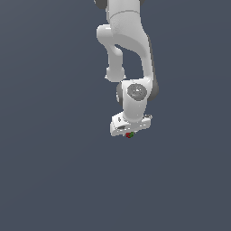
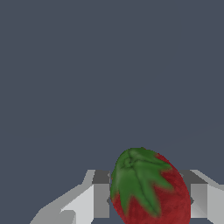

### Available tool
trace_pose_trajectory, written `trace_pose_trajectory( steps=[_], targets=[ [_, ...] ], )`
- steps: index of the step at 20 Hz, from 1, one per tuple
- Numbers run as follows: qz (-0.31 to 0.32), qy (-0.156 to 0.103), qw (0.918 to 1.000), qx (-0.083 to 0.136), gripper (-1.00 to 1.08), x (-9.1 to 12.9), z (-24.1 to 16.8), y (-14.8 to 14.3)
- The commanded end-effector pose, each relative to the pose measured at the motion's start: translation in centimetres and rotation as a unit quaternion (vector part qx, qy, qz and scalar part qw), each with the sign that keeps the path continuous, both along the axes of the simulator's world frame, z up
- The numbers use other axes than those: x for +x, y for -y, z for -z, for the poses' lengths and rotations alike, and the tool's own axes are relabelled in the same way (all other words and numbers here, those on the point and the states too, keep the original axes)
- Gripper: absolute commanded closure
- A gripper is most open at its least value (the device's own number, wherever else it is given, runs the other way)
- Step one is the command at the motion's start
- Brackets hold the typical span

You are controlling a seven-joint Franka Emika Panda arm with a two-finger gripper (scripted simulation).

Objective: Pick up the object and move it to a goal position.

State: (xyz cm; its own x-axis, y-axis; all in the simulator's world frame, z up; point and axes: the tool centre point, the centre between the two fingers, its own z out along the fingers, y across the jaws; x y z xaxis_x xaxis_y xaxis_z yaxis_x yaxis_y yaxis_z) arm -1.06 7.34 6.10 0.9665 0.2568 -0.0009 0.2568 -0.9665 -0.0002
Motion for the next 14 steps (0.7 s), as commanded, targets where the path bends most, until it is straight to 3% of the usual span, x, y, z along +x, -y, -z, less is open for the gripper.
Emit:
trace_pose_trajectory(
  steps=[1,14],
  targets=[
    [0.000,0.001,1.0000,0.000,1.08,0.8,-1.7,-0.5],
    [0.000,0.000,1.0000,0.000,1.08,6.1,-12.5,-4.1]
  ],
)
